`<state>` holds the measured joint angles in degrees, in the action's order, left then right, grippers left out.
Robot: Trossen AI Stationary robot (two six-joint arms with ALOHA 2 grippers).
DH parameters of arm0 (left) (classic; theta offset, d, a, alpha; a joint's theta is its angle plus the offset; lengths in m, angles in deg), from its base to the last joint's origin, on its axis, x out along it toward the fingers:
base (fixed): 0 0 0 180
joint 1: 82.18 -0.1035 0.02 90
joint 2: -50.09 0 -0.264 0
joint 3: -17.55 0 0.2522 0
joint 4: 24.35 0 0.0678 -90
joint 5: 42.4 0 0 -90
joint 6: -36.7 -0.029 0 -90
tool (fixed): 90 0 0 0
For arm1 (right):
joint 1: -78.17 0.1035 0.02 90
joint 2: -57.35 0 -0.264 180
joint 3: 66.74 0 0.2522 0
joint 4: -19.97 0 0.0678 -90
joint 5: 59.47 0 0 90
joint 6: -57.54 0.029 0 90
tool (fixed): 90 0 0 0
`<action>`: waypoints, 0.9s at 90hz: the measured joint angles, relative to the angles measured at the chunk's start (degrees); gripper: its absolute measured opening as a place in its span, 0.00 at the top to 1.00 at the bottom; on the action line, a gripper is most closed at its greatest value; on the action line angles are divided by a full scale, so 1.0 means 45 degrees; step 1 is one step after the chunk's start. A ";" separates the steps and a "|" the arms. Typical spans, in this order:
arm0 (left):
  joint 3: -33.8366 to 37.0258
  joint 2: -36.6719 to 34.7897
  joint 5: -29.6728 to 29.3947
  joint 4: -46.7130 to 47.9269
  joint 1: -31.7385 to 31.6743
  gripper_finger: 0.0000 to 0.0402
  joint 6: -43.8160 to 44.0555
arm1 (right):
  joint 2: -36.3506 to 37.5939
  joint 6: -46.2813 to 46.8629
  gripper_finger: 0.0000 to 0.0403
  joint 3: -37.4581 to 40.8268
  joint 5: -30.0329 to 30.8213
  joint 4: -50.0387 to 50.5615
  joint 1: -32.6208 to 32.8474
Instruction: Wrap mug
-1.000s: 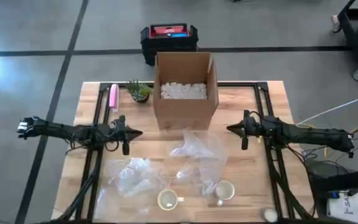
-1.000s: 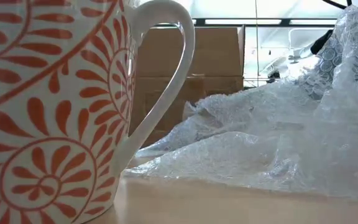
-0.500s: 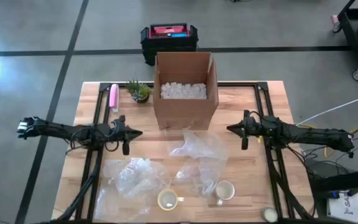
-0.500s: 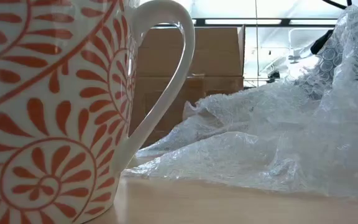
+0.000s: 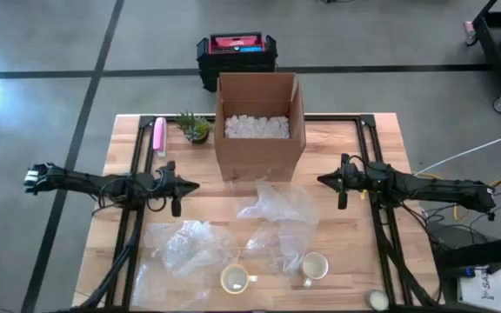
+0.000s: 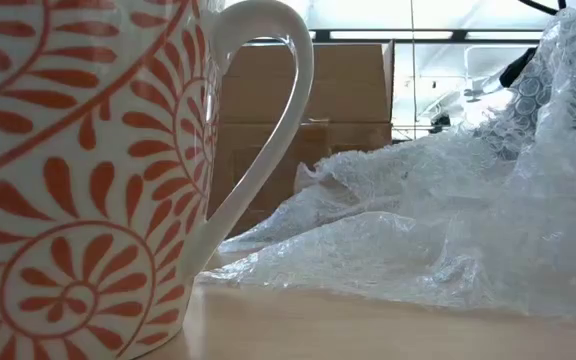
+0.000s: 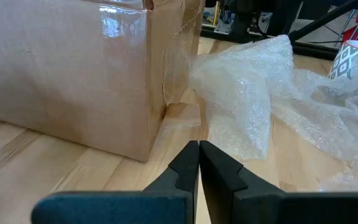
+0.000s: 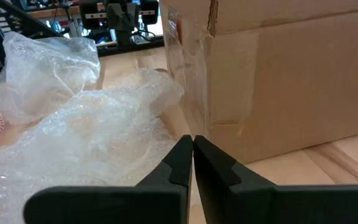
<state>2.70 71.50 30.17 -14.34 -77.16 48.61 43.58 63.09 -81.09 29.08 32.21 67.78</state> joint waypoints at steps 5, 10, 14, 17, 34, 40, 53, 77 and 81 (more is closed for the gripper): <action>-0.0003 -0.0002 0.0000 -0.0002 0.0002 1.00 -0.0004 | 0.0001 0.0000 1.00 0.0002 0.0000 0.0000 0.0000; 0.0000 -0.0002 0.0000 0.0000 0.0001 1.00 0.0000 | -0.0001 0.0000 1.00 -0.0002 0.0000 0.0000 -0.0003; -0.0003 -0.0002 -0.0002 -0.0010 0.0000 1.00 -0.0002 | -0.0002 0.0000 1.00 -0.0002 0.0000 0.0000 -0.0005; -0.0003 0.0003 -0.0013 -0.0077 -0.0002 1.00 0.0000 | 0.0003 0.0000 1.00 -0.0002 0.0004 0.0000 -0.0005; -0.0003 0.0003 -0.0435 -0.2230 -0.0006 1.00 0.2432 | 0.0002 0.0000 1.00 -0.0001 0.0000 0.0000 -0.0003; -0.0003 0.0059 -0.0789 -0.3502 -0.0014 1.00 0.2601 | 0.0001 0.0000 1.00 0.0000 0.0001 0.0000 0.0000; -0.0005 0.0212 -0.0967 -0.6103 -0.0041 1.00 0.2002 | -0.0002 0.0000 1.00 -0.0002 0.0001 0.0000 -0.0004; -0.1757 0.0917 -0.1025 -0.4640 -0.0070 1.00 0.0150 | 0.0003 0.0000 1.00 -0.0002 0.0000 0.0000 -0.0004; -0.2888 0.1293 -0.1023 -0.2759 -0.0070 1.00 -0.0139 | -0.0002 0.0000 1.00 -0.0002 0.0000 0.0003 0.0000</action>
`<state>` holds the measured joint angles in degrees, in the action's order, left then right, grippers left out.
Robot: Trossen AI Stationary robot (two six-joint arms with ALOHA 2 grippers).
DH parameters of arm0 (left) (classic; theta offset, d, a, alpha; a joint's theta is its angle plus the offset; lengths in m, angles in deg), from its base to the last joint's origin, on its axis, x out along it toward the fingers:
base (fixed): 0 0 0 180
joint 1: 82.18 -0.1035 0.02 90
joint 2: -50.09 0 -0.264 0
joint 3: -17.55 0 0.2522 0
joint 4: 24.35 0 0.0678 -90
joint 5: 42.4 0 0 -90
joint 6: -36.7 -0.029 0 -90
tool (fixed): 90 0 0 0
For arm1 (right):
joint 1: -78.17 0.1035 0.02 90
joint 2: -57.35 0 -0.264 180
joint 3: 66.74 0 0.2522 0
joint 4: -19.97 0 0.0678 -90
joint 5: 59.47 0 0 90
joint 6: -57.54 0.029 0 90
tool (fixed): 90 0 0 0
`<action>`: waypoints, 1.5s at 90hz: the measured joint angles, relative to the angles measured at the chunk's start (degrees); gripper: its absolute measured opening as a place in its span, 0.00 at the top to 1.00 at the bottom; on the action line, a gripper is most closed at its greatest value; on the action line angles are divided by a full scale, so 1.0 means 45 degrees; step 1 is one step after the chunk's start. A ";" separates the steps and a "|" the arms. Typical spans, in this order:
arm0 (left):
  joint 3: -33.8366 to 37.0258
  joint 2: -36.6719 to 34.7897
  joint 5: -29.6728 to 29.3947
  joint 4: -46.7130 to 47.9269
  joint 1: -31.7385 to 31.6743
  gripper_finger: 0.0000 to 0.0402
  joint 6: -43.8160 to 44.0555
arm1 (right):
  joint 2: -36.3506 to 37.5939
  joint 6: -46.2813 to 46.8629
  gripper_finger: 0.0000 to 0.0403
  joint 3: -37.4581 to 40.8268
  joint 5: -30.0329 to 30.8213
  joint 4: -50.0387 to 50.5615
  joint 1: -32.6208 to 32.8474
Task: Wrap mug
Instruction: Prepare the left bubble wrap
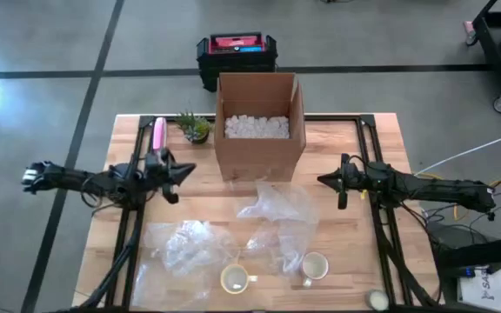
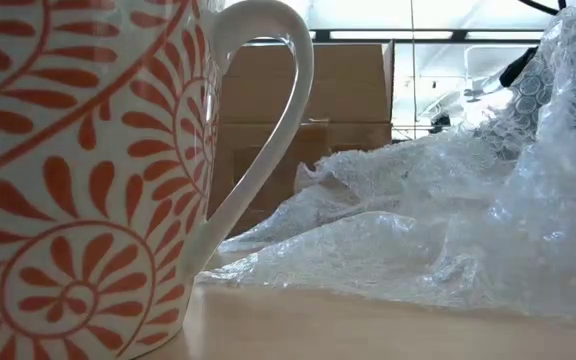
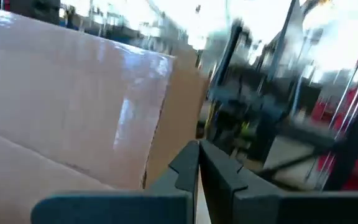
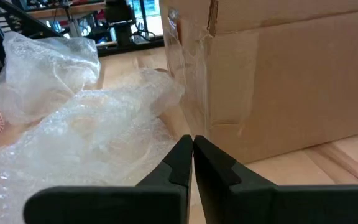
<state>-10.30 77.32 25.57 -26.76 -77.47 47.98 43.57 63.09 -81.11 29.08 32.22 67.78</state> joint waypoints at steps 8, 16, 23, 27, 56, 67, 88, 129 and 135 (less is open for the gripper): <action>-0.2786 0.1129 0.0008 0.4145 0.0032 1.00 -0.0270 | 0.0004 0.0000 1.00 0.0004 0.0001 -0.0003 0.0000; -0.5793 0.2584 0.0319 0.7962 0.0288 1.00 0.0049 | 0.0000 0.0000 1.00 0.0002 0.0003 -0.0003 0.0000; -0.8059 0.3895 0.1729 1.0766 0.0628 1.00 0.0699 | 0.0000 0.0000 1.00 0.0005 0.0000 -0.0003 0.0000; -0.9240 0.4669 0.2849 1.1969 0.0866 1.00 0.1295 | 0.0002 0.0000 1.00 0.0003 0.0000 -0.0003 -0.0001; -1.2799 1.0045 0.5461 1.4926 0.5504 1.00 0.5950 | 0.0002 0.0000 1.00 0.0000 0.0003 -0.0003 0.0000; -1.3059 1.1626 0.5578 1.4882 0.6478 1.00 0.6489 | 0.0004 0.0000 1.00 0.0003 0.0000 -0.0003 -0.0003; -1.2459 1.3663 0.6690 1.3317 0.6402 1.00 0.7790 | 0.0005 0.0000 1.00 0.0000 0.0001 -0.0003 0.0000; -1.1805 1.4194 0.6023 1.4750 0.6114 1.00 0.9834 | 0.0005 0.0000 1.00 0.0000 0.0000 -0.0004 0.0000; -1.1693 1.4196 0.5665 1.5609 0.5936 1.00 0.9790 | 0.0000 0.0000 1.00 0.0000 0.0000 -0.0003 0.0000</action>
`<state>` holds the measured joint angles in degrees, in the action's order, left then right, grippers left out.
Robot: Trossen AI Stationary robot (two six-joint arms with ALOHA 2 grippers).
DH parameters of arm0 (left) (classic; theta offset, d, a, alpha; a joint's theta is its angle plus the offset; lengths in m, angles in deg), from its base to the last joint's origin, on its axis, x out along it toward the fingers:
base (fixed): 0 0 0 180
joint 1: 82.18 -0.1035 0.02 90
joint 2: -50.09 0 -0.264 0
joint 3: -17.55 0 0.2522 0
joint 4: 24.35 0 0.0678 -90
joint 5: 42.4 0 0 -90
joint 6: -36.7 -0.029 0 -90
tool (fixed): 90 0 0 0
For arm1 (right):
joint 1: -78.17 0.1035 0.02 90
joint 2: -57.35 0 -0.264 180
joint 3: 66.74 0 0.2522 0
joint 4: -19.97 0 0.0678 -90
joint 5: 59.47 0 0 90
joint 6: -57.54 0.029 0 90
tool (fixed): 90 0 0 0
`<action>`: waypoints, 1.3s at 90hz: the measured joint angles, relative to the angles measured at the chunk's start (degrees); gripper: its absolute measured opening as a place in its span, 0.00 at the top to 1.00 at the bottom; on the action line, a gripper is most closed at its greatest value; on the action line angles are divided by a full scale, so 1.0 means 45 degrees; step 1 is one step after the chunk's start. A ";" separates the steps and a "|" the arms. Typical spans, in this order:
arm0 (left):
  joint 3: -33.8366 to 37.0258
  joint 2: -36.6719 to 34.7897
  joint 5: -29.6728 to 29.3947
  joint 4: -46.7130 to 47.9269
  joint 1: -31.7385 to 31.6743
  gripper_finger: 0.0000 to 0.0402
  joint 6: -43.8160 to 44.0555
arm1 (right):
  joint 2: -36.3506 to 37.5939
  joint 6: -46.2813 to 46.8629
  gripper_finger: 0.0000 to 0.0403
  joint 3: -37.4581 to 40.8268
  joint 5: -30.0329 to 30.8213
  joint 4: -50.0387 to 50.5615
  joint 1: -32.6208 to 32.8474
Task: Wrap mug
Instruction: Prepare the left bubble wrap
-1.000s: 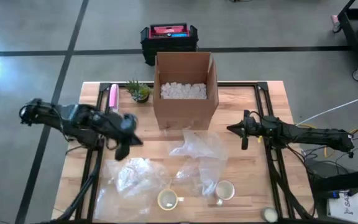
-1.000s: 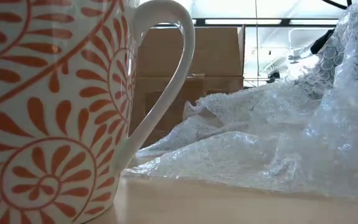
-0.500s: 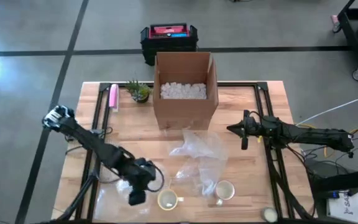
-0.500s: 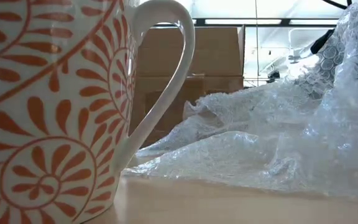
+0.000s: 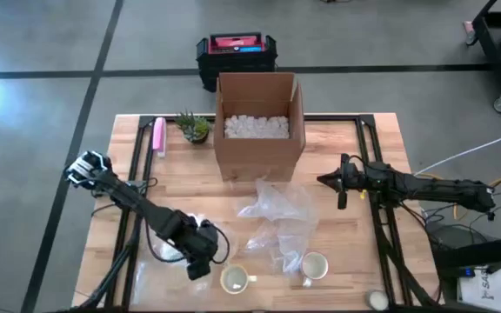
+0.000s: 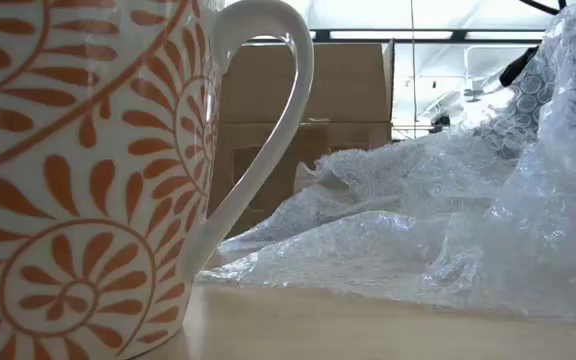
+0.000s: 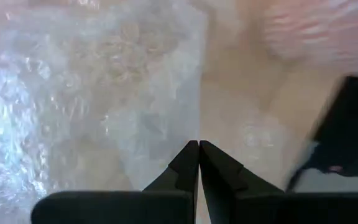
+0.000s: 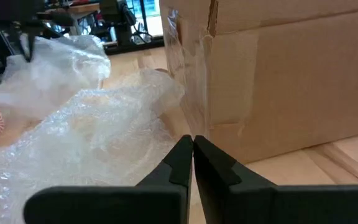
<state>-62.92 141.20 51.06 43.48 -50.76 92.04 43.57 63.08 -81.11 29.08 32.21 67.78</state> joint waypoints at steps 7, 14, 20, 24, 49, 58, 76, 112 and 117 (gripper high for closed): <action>0.0026 -0.0081 -0.0612 0.1020 -0.0283 1.00 -0.0066 | 0.0005 0.0000 1.00 0.0003 0.0000 0.0000 -0.0003; -0.0037 -0.0370 -0.1225 0.1429 -0.0678 1.00 -0.0380 | 0.0001 0.0000 1.00 0.0000 0.0000 0.0000 -0.0001; -0.0185 -0.0776 -0.1908 0.1470 -0.1013 1.00 -0.0760 | 0.0002 0.0000 1.00 0.0001 0.0000 -0.0001 -0.0001; -0.0297 -0.1115 -0.2485 0.1504 -0.1276 1.00 -0.1023 | 0.0003 -0.0002 1.00 0.0003 0.0000 0.0000 -0.0001; -0.0386 -0.3056 -0.5561 0.4020 -0.3036 1.00 -0.1909 | 0.0002 0.0000 1.00 0.0003 0.0000 0.0000 -0.0003; -0.0372 -0.3600 -0.4525 0.2859 -0.3369 1.00 -0.2151 | 0.0004 0.0000 1.00 0.0000 0.0000 0.0000 -0.0002; -0.0377 -0.3920 -0.1644 -0.0091 -0.2534 1.00 -0.1430 | 0.0000 0.0266 1.00 0.0000 -0.0005 0.0000 -0.0004; -0.0314 -0.2639 -0.1565 -0.0104 -0.1798 0.95 -0.1122 | 0.0005 0.2459 1.00 0.0000 -0.0005 -0.0101 -0.0005; -0.0314 -0.2648 -0.1561 0.0029 -0.1894 0.90 -0.1107 | 0.0000 0.2316 1.00 0.0001 0.0000 -0.0113 0.0000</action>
<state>-64.33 129.29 44.04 43.61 -59.29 87.05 43.57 73.51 -81.10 29.08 31.70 67.78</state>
